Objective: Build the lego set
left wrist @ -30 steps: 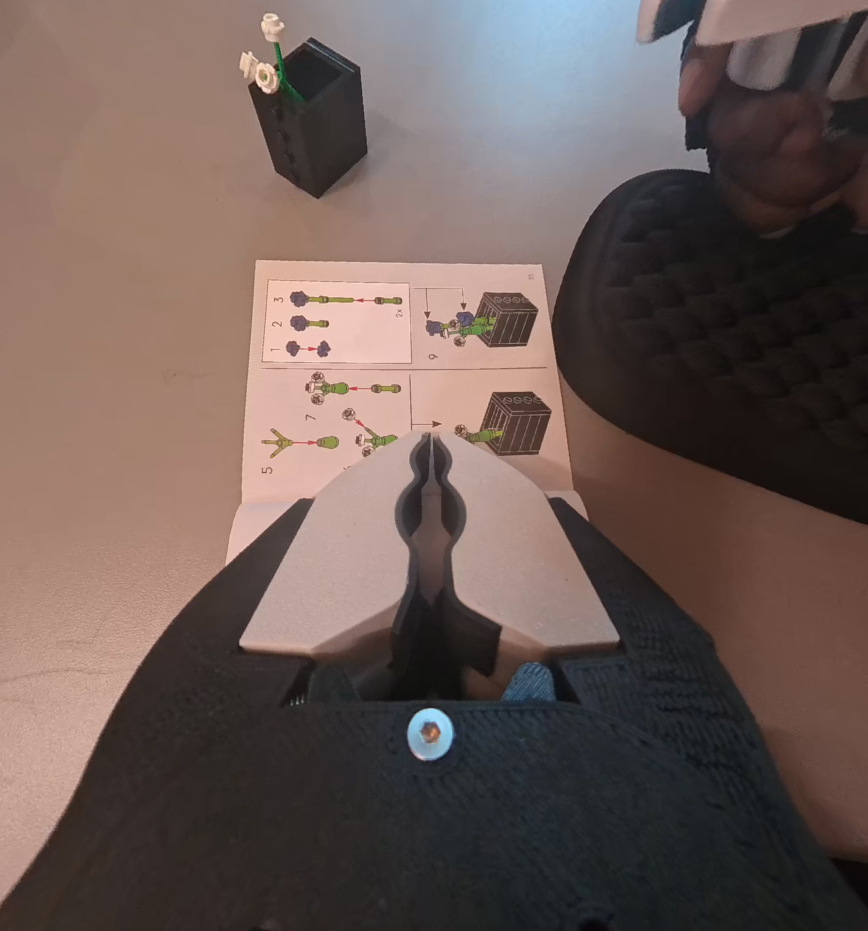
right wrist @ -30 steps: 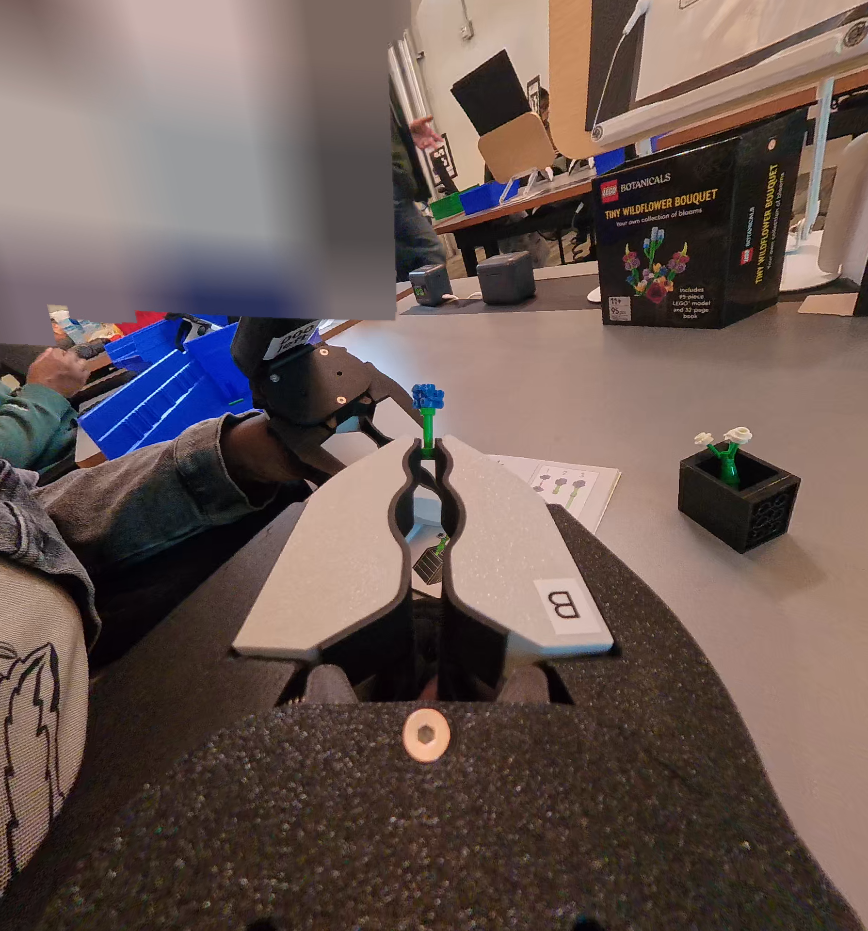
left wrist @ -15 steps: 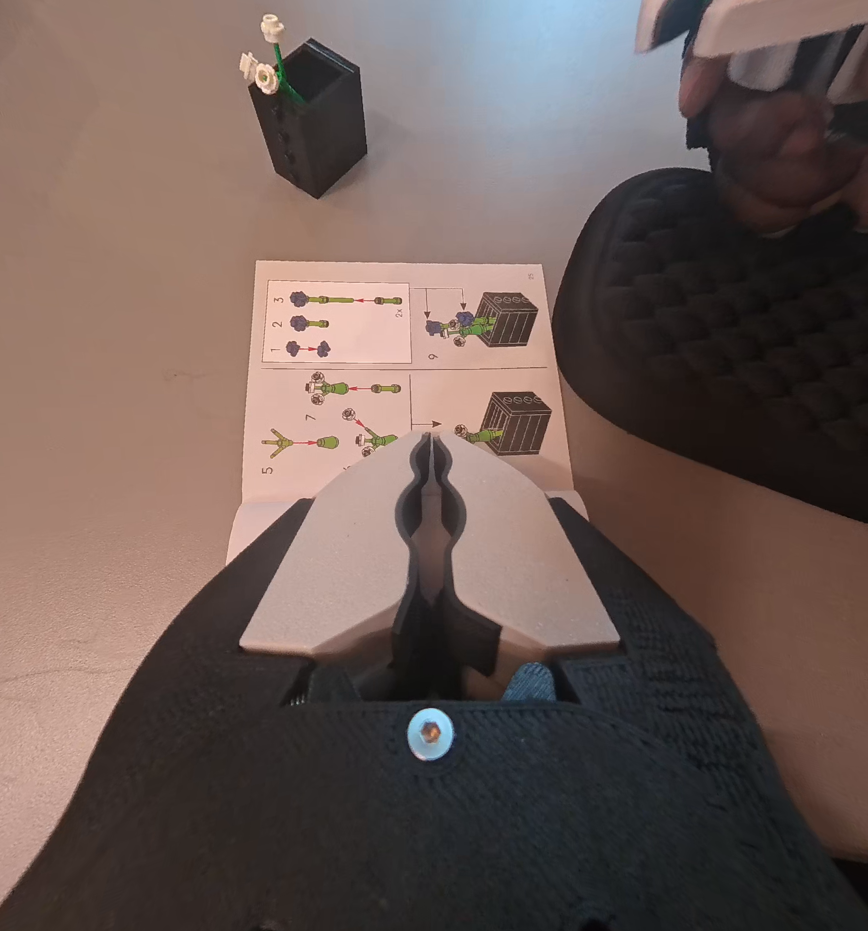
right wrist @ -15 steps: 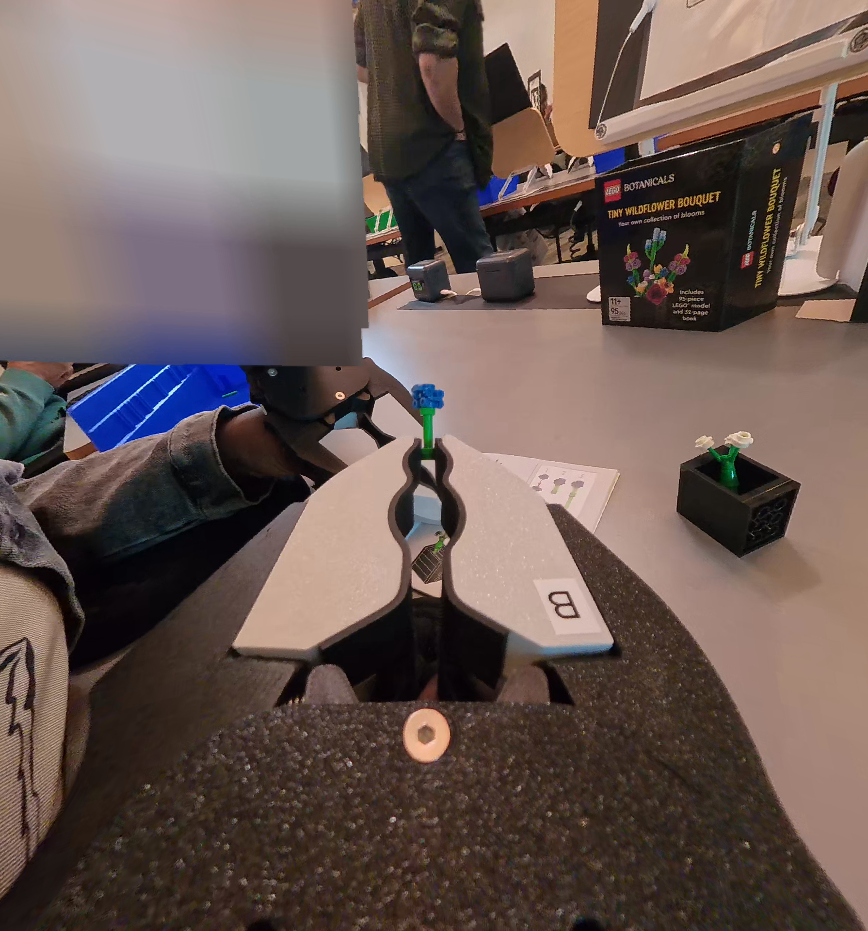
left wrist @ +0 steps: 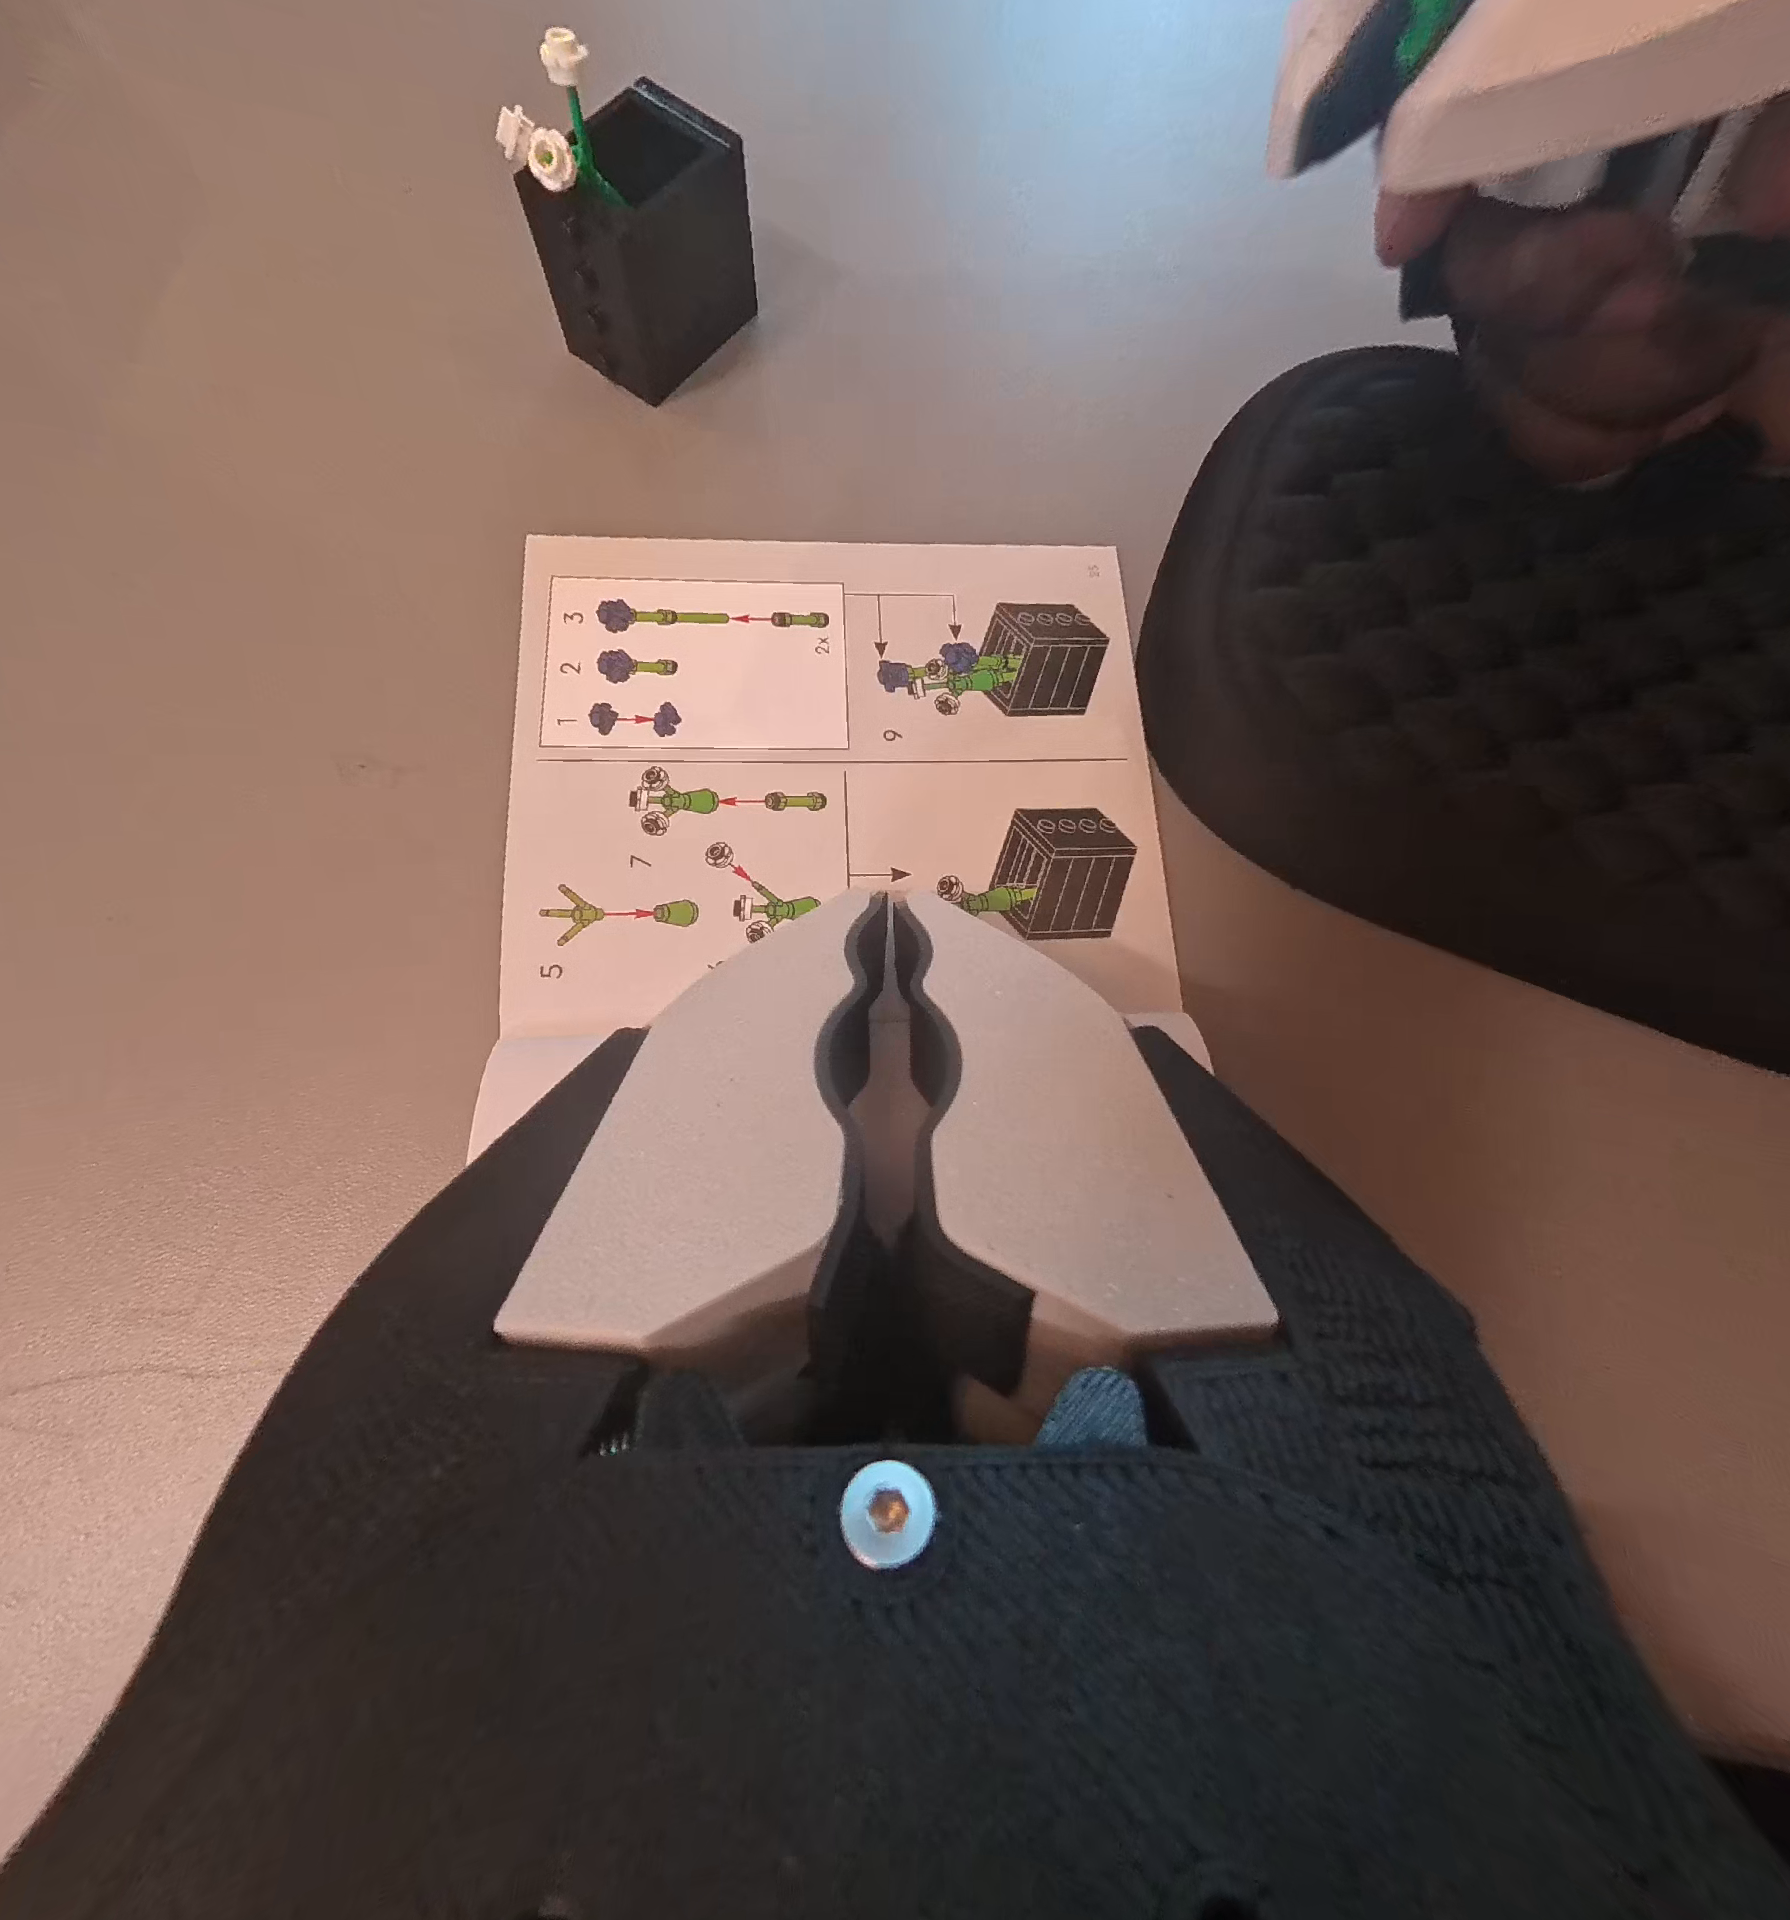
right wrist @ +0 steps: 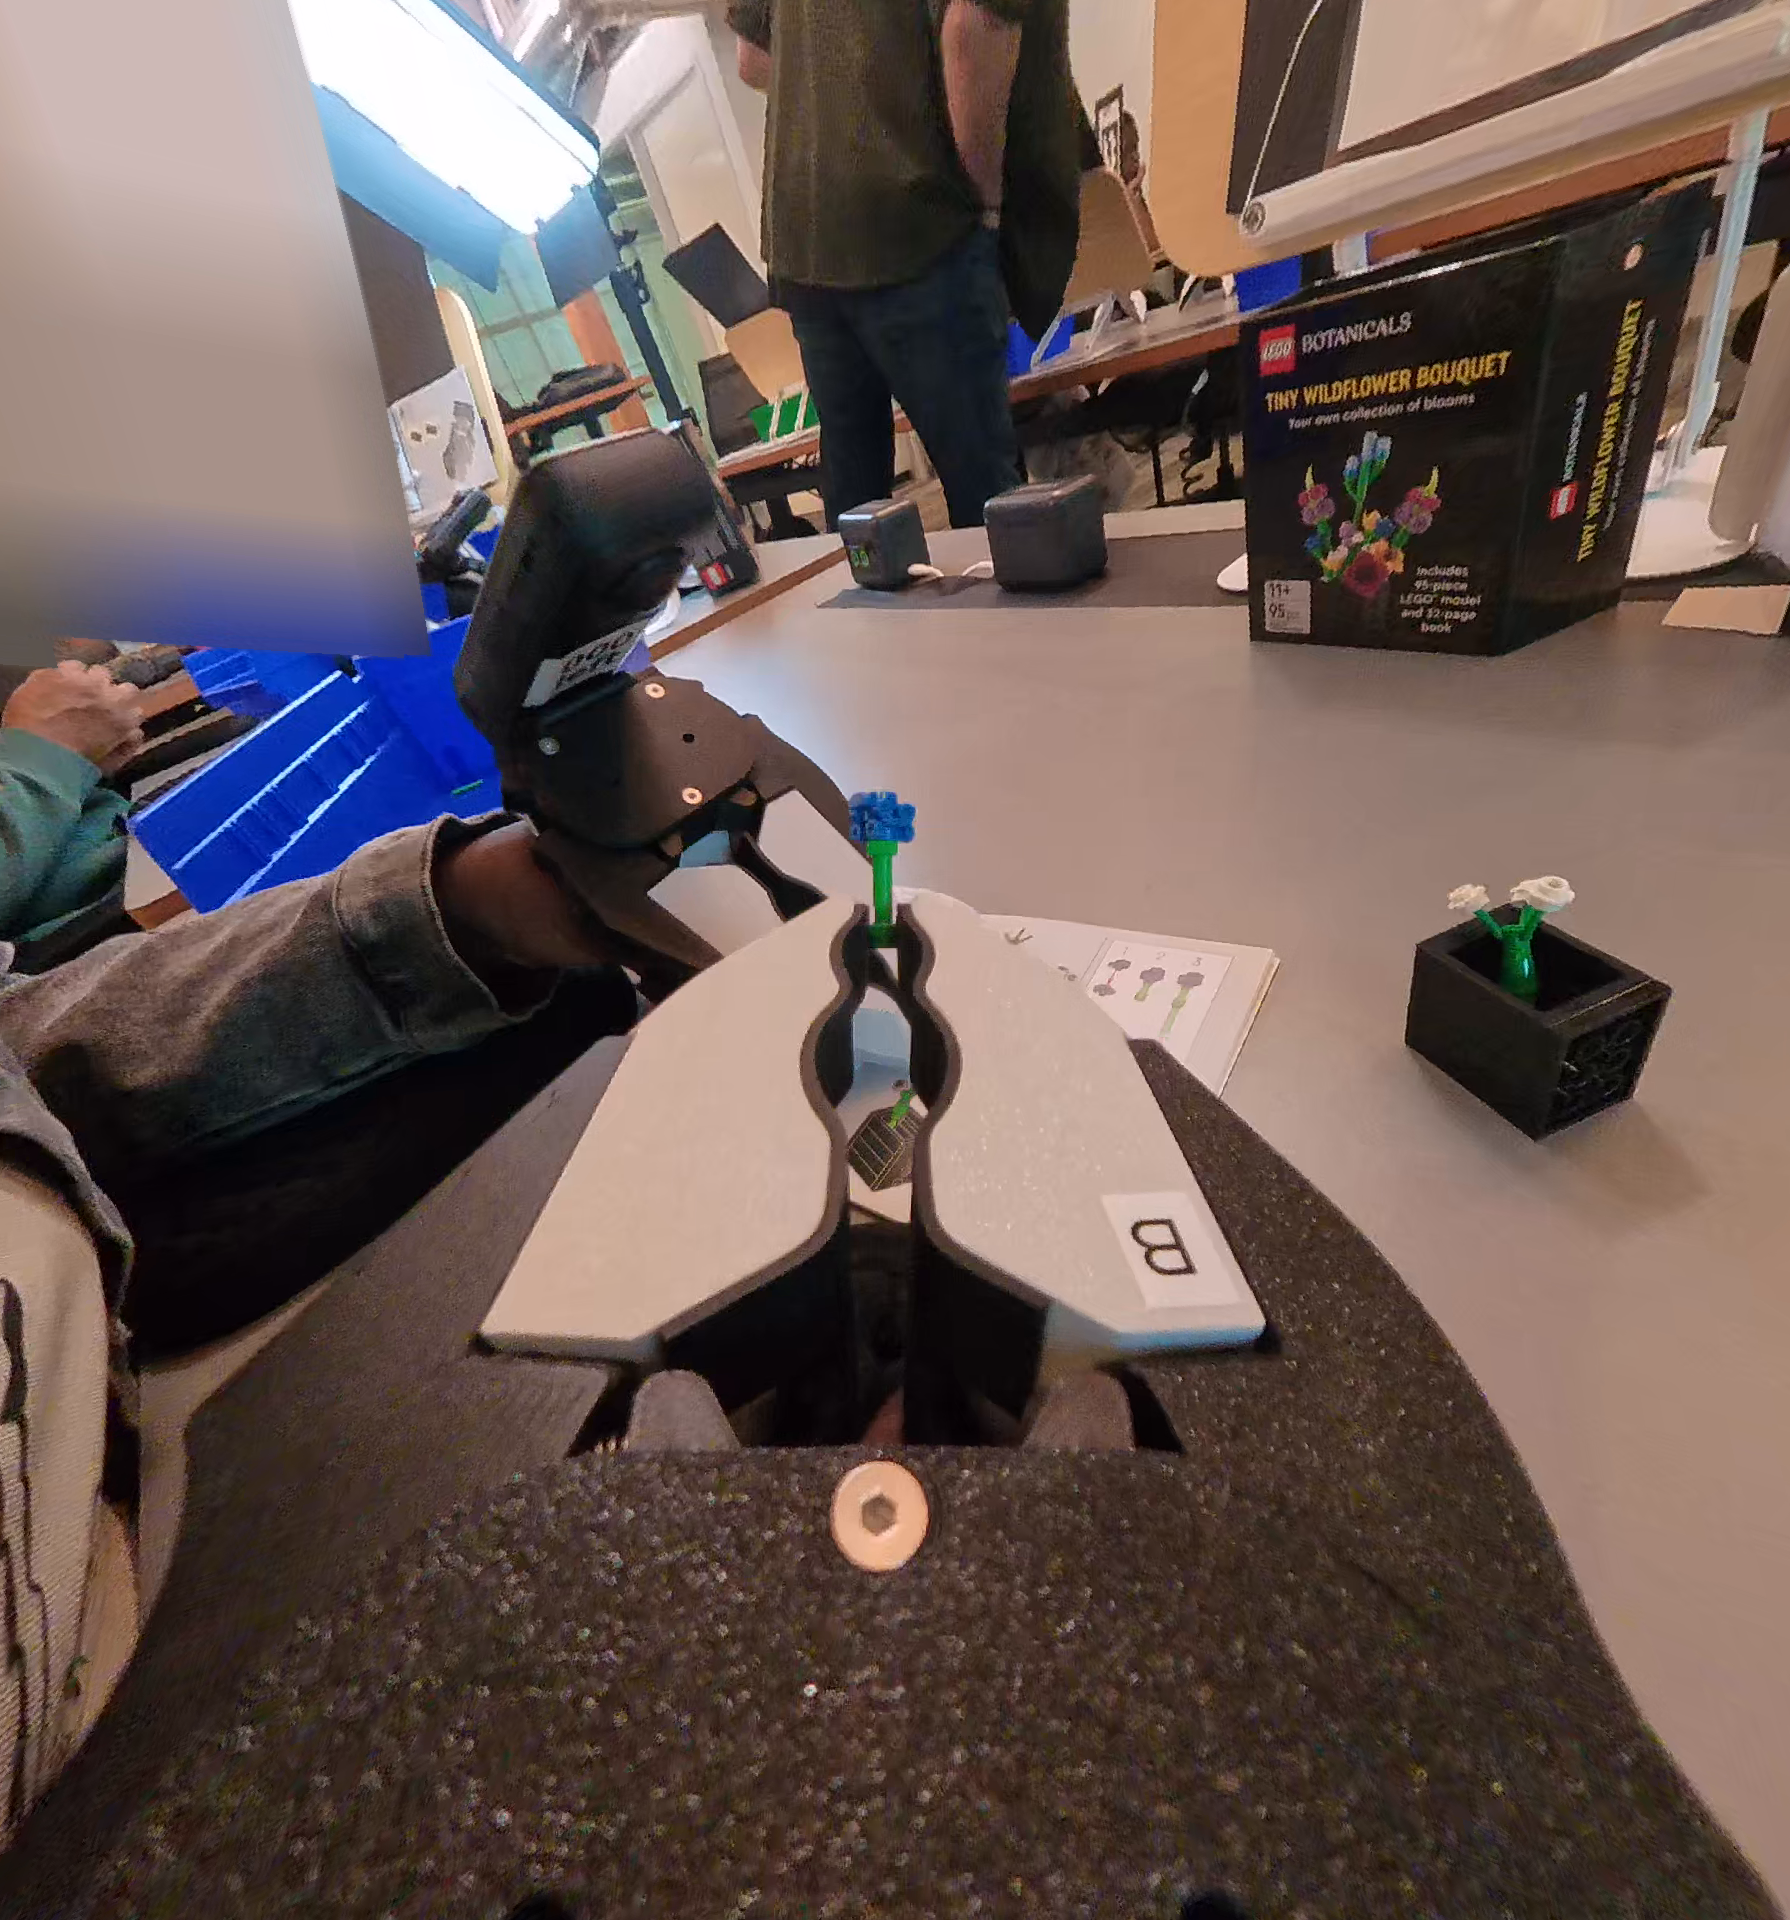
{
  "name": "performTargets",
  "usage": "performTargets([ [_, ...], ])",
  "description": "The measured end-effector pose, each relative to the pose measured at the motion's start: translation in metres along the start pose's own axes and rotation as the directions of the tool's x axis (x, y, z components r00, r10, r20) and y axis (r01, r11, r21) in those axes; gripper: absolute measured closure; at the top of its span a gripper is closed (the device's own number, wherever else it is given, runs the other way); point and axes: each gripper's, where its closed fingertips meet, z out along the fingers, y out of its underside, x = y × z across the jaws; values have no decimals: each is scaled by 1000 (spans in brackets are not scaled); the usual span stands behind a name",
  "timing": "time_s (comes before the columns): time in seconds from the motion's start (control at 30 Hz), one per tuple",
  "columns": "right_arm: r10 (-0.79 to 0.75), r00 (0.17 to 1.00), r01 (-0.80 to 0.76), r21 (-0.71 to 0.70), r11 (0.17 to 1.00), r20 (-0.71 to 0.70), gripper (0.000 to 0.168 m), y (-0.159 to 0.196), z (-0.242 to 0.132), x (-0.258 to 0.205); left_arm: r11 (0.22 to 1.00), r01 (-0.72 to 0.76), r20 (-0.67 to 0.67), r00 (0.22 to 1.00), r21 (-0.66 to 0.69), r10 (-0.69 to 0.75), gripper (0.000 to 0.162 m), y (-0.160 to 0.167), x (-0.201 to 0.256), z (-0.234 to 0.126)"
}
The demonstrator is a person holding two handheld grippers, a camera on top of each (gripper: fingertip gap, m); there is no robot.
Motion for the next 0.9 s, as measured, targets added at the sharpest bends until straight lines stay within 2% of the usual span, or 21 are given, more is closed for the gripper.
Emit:
performTargets([
  [0.5, -49, 999, 49, -45, 998, -6, 164, 6, 4, -3, 1000, -15, 22, 1000, 9, 15, 159, -1, -1, -1],
  [0.57, -54, 999, 53, -42, 998, -7, 164, 5, 4, -4, 999, -15, 26, 1000, 36, 14, 152, -3, -2, -4],
  [0.63, -56, 998, 55, -41, 998, -10, 164, 5, 4, -4, 993, -5, 55, 998, 118, -2, 143, -15, -5, -16],
  [0.7, -61, 998, 60, -37, 998, -10, 163, 4, 3, -4, 977, 5, 102, 994, 212, -27, 138, -35, -8, -45],
  [0.8, -77, 997, 77, -6, 997, -6, 163, 0, 1, -7, 954, -18, 285, 956, 298, -71, 131, -49, -22, -122],
  [0.87, -85, 996, 85, 13, 996, 4, 163, -2, -1, -9, 968, 26, 409, 903, 249, -130, 126, -30, -33, -184],
  [0.9, -88, 996, 87, 22, 996, 13, 163, -3, -2, -10, 979, 83, 466, 870, 186, -162, 126, -10, -39, -216],
])
